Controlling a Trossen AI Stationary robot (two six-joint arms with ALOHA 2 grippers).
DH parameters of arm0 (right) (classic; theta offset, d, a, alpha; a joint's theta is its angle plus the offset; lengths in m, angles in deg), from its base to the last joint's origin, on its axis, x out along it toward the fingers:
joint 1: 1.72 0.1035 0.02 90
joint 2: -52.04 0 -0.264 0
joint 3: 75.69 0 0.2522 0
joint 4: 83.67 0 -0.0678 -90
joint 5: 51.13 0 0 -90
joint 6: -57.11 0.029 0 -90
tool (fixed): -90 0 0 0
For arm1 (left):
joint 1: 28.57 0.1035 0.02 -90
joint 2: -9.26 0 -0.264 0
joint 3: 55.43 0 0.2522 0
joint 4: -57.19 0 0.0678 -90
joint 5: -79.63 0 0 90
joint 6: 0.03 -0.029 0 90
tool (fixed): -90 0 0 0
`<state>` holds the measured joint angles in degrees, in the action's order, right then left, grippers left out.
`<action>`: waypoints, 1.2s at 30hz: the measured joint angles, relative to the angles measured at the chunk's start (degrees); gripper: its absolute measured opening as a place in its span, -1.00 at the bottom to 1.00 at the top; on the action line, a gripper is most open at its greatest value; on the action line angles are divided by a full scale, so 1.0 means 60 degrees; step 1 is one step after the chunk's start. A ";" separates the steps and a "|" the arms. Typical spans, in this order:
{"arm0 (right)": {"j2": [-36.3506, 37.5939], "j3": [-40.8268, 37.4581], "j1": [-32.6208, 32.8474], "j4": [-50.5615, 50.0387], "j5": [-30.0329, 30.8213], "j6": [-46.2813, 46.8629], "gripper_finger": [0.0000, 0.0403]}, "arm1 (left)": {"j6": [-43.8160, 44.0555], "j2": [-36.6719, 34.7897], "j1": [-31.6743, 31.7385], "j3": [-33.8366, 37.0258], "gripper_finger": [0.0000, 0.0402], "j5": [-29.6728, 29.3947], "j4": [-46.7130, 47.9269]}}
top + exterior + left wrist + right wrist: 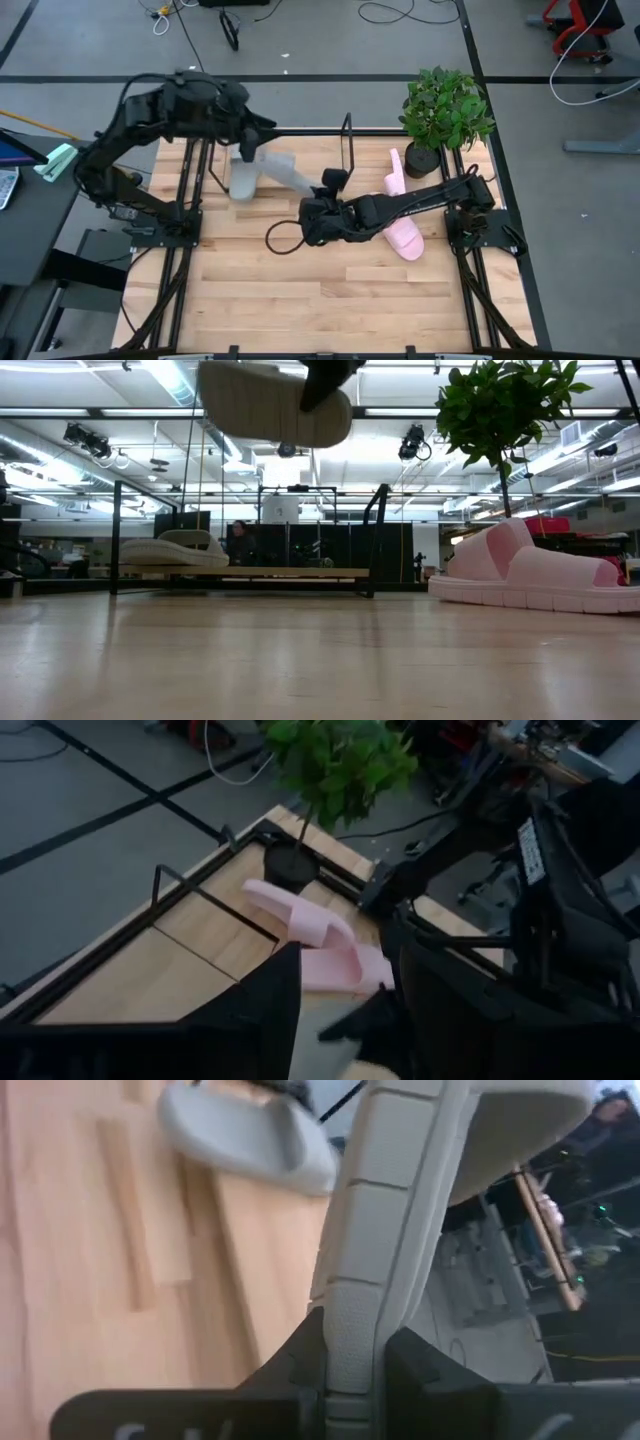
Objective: Pick and place slides into the shelf
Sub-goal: Put the gray slipper on the shelf
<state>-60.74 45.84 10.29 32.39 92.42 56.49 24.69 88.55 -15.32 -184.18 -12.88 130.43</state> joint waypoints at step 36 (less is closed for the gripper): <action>-0.0006 -0.0007 -0.0146 -0.0165 0.0599 -0.0323 -0.74 | 0.0838 0.1926 0.1616 -0.0097 0.28 0.1836 0.3456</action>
<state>-60.77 45.79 9.42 31.40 96.01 54.55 29.72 100.10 -5.63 -184.76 -1.86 151.17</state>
